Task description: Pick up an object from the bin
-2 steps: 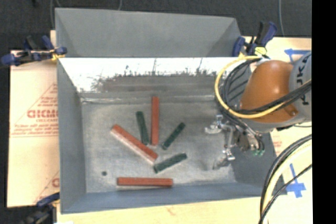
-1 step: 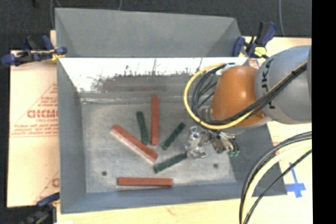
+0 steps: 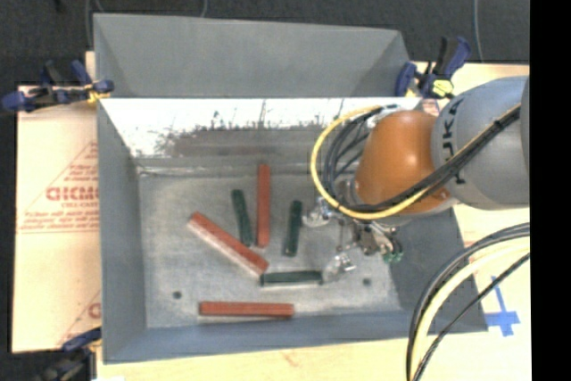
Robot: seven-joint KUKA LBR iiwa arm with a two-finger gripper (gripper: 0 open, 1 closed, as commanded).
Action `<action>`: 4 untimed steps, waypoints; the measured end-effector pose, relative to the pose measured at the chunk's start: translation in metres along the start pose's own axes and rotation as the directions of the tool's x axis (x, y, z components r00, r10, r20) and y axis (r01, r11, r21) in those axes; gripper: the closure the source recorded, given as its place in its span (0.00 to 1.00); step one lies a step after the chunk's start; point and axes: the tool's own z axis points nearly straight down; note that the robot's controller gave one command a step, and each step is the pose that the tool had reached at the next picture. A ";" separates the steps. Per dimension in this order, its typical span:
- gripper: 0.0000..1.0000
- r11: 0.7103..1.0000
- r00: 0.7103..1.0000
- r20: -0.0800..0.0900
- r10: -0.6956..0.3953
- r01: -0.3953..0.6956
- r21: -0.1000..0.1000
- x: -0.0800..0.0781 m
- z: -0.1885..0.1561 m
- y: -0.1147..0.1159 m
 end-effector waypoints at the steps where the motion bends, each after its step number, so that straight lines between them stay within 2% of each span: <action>1: 0.00 1.000 1.000 -0.001 -0.001 0.001 0.000 0.000 0.000 0.000; 2: 1.00 0.996 0.996 -0.029 -0.090 0.090 -0.011 0.028 -0.004 0.054; 3: 0.00 0.996 0.995 -0.030 -0.092 0.091 -0.011 0.028 -0.003 0.053; 4: 0.00 0.996 0.995 -0.030 -0.092 0.092 -0.010 0.028 -0.003 0.053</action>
Offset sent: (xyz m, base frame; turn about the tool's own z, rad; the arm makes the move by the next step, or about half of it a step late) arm -0.0400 0.0466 0.0016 -0.0844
